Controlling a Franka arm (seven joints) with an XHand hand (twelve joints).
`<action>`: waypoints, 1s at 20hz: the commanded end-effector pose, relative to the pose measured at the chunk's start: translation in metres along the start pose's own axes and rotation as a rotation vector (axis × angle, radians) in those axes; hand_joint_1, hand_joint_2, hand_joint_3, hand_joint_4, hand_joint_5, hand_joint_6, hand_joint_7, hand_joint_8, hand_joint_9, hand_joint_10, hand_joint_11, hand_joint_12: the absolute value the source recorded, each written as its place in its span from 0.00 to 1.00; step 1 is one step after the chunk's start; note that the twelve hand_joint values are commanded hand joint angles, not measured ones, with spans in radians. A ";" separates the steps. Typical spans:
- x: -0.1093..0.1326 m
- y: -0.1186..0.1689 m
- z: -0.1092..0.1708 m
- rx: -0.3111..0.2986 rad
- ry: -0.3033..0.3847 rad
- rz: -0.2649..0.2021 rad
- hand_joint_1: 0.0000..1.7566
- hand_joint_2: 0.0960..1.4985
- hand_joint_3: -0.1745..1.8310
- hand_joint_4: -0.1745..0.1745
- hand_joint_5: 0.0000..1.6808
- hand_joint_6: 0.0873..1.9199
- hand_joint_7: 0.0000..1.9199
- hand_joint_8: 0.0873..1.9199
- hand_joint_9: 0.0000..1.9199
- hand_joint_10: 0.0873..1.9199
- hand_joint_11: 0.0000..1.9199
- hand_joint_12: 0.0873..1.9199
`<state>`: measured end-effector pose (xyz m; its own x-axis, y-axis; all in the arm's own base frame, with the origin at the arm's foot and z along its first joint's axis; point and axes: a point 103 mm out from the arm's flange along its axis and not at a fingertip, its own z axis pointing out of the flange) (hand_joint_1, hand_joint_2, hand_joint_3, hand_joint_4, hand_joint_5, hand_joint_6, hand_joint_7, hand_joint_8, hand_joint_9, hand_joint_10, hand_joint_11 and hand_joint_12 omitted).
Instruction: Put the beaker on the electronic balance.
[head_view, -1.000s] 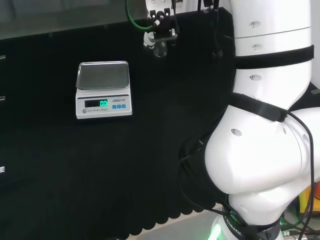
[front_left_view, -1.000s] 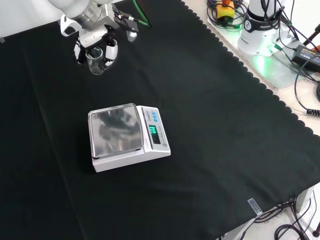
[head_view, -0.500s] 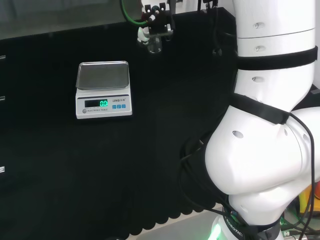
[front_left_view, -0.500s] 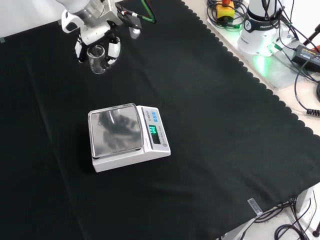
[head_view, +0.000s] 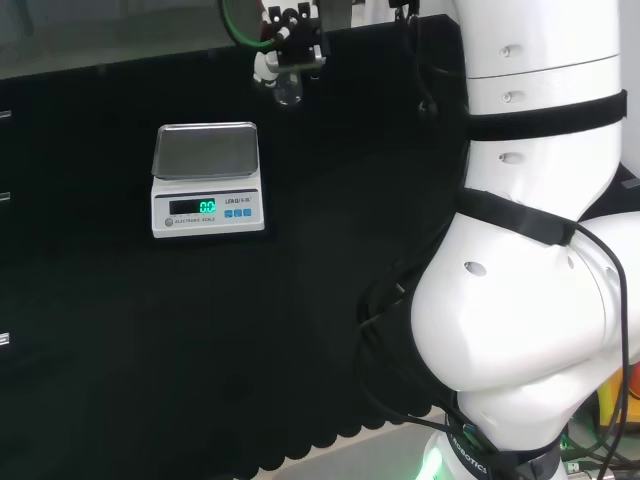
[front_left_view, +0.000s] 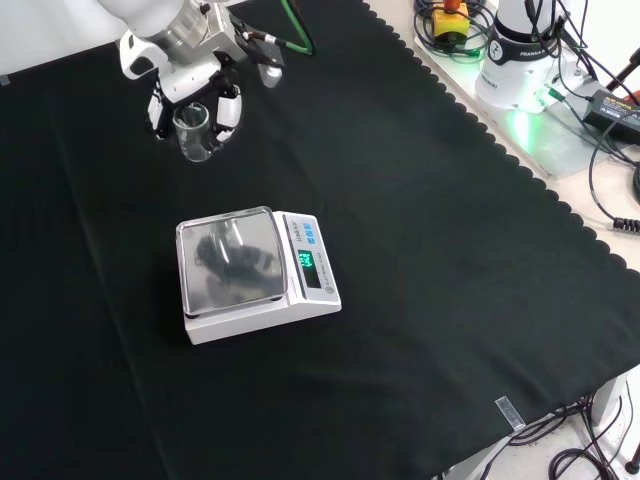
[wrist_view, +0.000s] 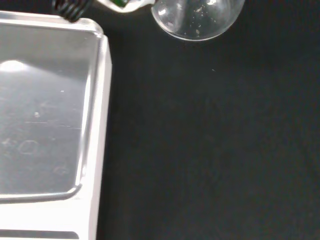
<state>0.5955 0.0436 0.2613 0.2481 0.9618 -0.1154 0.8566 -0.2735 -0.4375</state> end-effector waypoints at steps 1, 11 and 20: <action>0.037 0.005 0.004 0.018 -0.016 -0.050 0.65 0.49 0.49 0.01 0.34 0.20 0.34 0.39 0.56 0.25 0.60 0.46; 0.071 0.013 0.009 0.032 -0.023 -0.099 0.64 0.48 0.50 0.02 0.33 0.18 0.34 0.40 0.56 0.25 0.58 0.47; 0.091 0.016 0.017 0.046 -0.001 -0.136 0.64 0.47 0.50 0.01 0.24 0.08 0.33 0.40 0.55 0.25 0.56 0.50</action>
<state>0.6242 0.1191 0.2309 0.1410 0.9872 -0.0749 0.8600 -0.1596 -0.4847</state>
